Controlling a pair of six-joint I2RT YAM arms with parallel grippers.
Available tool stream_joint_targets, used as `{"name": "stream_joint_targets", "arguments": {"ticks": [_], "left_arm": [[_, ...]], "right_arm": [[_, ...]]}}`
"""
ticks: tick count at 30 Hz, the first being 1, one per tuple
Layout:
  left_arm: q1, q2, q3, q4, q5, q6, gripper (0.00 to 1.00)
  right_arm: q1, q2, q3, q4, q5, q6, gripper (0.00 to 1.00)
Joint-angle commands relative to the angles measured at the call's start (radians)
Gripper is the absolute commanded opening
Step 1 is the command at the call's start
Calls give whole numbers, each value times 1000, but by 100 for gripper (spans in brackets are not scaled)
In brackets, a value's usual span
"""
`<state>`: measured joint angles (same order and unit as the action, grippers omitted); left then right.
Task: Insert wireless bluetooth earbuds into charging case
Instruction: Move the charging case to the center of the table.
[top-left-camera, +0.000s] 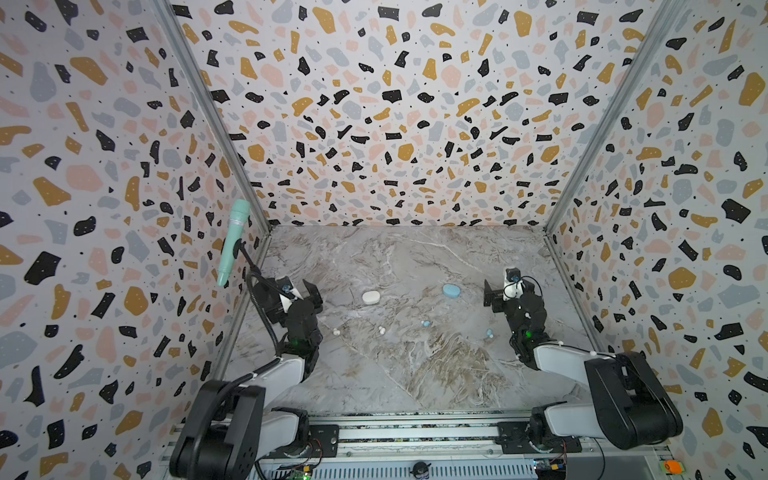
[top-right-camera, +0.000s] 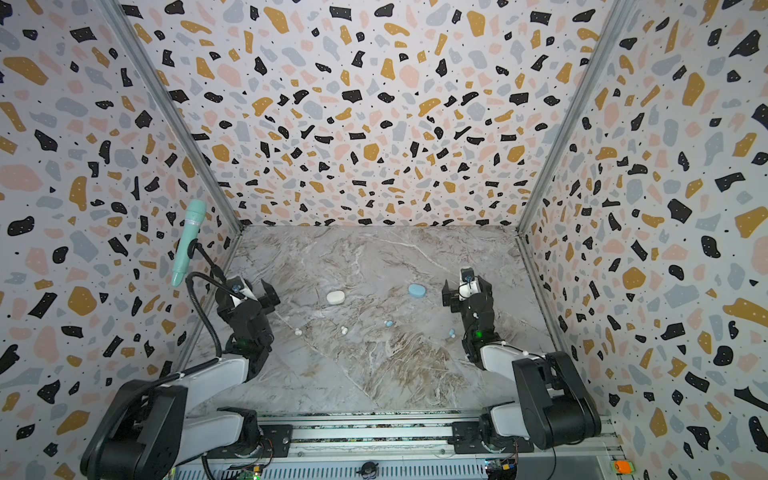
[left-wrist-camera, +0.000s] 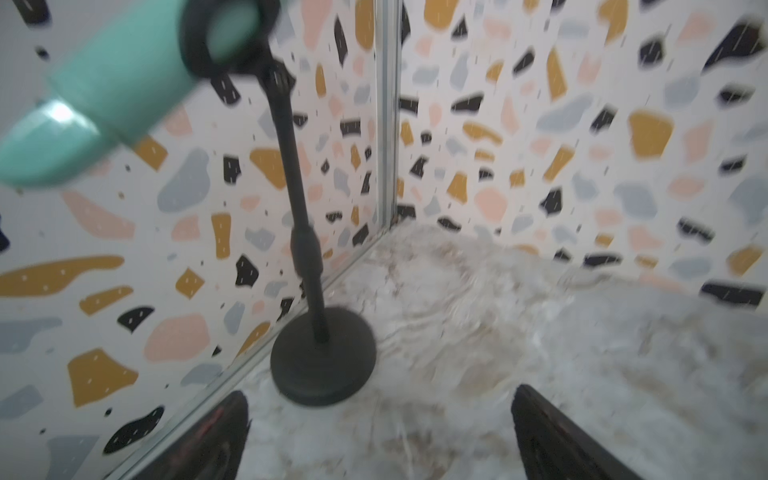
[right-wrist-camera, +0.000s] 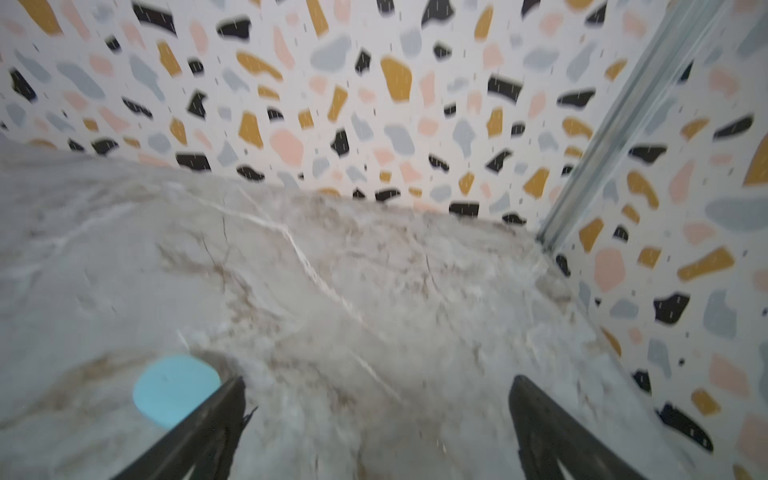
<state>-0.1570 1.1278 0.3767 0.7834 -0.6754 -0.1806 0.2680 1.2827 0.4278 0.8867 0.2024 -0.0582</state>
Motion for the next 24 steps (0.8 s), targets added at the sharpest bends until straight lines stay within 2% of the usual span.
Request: {"name": "stream_joint_targets", "arguments": {"ticks": [1,3,5,6,8,9,10,12,15,19,21,24], "left_arm": [[-4,-143,99,-207,1,-207,100],[-3,-189,142,-300,33,-372,100],[2,-222,223,-513,80,-521,100],[4,-228,252,-600,98,-557,100],[5,-239,276,-646,166,-592,100],[6,-247,277,-672,183,-626,100],[7,-258,275,-690,205,-641,100],[7,-270,261,-687,251,-640,100],[5,-257,291,-750,285,-580,100],[5,-250,287,-780,344,-569,100],[5,-248,272,-770,369,-569,100],[4,-218,270,-772,407,-578,100]], "right_arm": [[23,-110,95,-186,107,154,99],[-8,-148,150,-289,87,365,99],[-70,-190,202,-440,11,630,99],[-111,-199,202,-433,-94,693,99],[-196,-197,186,-372,-334,799,99],[-226,-182,177,-304,-448,832,99],[-233,-174,174,-288,-486,857,99],[-228,-179,155,-232,-506,866,99],[-229,-204,130,-221,-469,968,99],[-268,-201,225,-430,-535,1068,99],[-307,-221,214,-422,-576,1097,99],[-336,-267,183,-386,-602,1043,99]]}}
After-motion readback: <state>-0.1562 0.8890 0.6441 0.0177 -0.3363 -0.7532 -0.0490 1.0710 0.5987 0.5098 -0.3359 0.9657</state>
